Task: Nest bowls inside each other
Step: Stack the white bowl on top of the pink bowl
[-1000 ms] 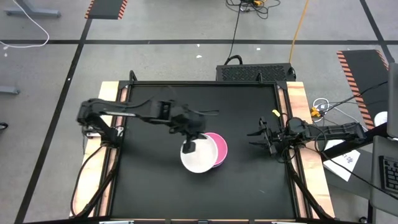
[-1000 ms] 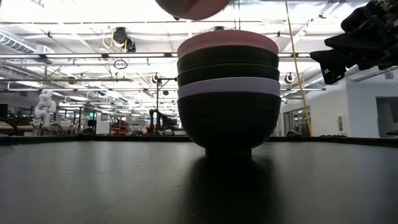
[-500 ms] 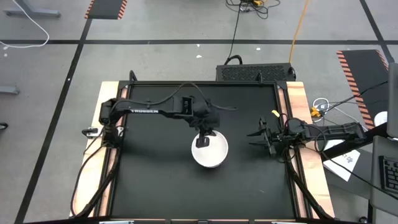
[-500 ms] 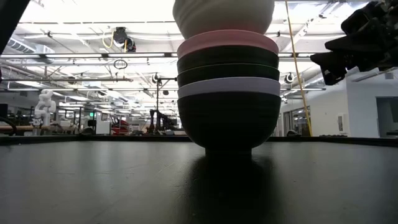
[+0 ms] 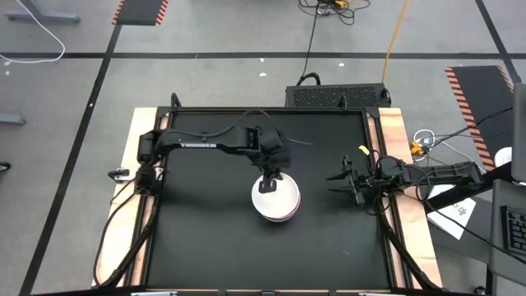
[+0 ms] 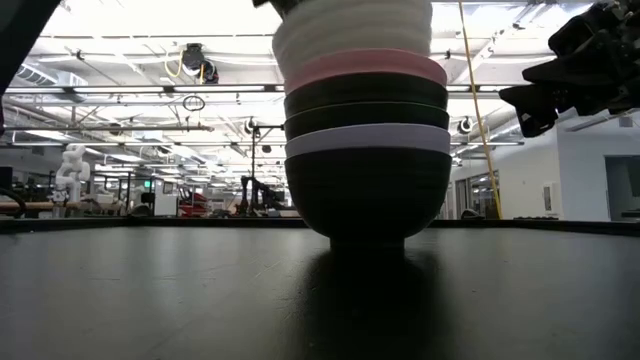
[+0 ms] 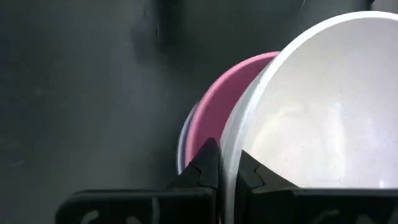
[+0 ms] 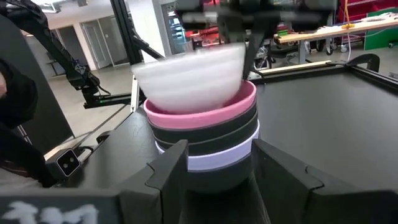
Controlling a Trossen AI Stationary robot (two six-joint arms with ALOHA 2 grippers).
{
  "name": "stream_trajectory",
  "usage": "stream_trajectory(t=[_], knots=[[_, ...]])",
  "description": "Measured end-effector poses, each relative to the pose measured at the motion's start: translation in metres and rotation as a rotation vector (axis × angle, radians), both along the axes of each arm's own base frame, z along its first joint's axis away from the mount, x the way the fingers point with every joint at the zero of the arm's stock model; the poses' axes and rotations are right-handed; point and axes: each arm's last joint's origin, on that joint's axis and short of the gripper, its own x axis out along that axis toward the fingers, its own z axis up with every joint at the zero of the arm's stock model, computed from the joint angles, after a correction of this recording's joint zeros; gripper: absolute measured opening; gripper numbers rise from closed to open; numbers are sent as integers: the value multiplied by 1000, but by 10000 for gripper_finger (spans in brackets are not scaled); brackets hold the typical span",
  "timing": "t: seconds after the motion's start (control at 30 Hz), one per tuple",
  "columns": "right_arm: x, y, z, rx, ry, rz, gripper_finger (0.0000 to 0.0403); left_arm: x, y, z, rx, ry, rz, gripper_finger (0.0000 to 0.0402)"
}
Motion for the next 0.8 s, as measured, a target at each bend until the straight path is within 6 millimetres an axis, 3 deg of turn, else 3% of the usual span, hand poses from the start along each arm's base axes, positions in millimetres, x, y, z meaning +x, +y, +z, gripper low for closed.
stream_trajectory(t=[0.13, 0.27, 0.8], knots=[[0, 0, 0, 1, 0, 0, 169, 12, 2, -26, -30, 48, -21, 3], [0, 0, 0, 1, 1, 0, 169, 18, 1, -38, -53, 62, -39, 3], [0, 0, -1, -7, 7, 0, 169, 14, -35, -44, 109, 157, -23, 3]])
